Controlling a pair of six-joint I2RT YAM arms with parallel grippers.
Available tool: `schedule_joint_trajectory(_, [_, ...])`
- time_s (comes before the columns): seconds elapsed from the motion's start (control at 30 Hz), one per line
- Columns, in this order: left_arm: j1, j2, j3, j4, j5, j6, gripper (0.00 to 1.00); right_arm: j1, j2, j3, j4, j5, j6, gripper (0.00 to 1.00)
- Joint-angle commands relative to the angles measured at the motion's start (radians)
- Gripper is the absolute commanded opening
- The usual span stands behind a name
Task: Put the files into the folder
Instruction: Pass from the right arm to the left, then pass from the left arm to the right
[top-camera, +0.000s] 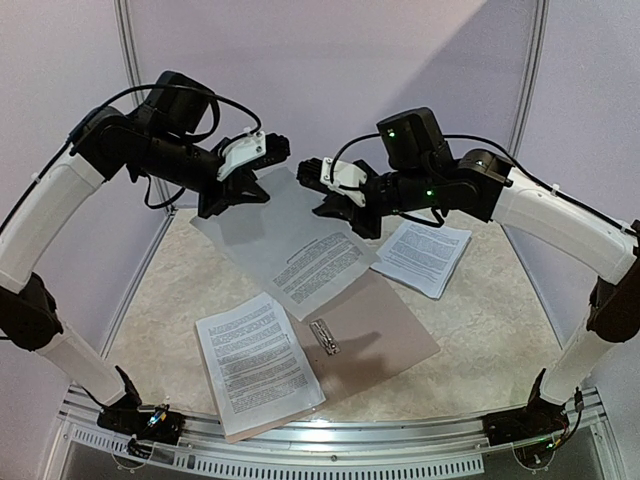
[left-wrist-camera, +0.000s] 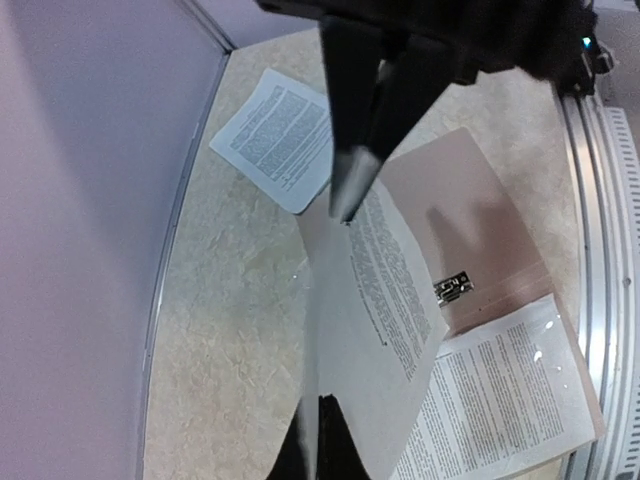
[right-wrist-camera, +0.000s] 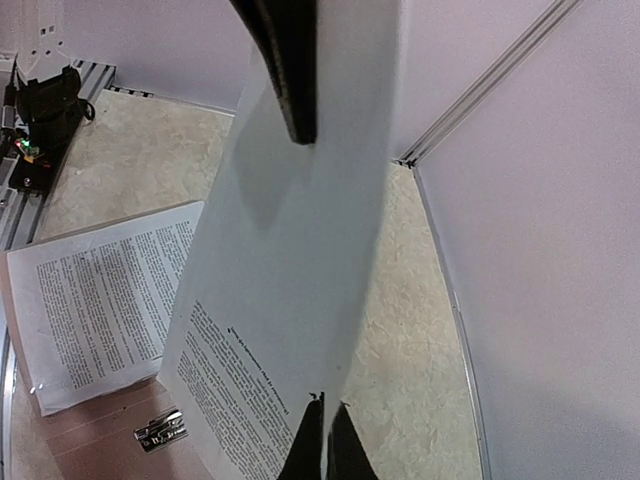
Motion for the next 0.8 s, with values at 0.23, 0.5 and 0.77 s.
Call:
schedule_joint_trajectory(0.23, [0.110,0.035,0.276,0.038,0.074,-0.147,0.00,-0.068,-0.115,-0.138,0.309,0.080,0.189,0.81])
schedule_joint_trajectory(0.5, [0.491,0.075,0.382,0.259,0.142,-0.505,0.00,-0.304,-0.213,-0.336,0.618,-0.014,0.730,0.99])
schedule_joint_trajectory(0.77, [0.853,-0.109,-0.071,0.744,0.431,-0.979,0.00,-0.223,-0.026,-0.356,0.994,-0.098,1.183,0.99])
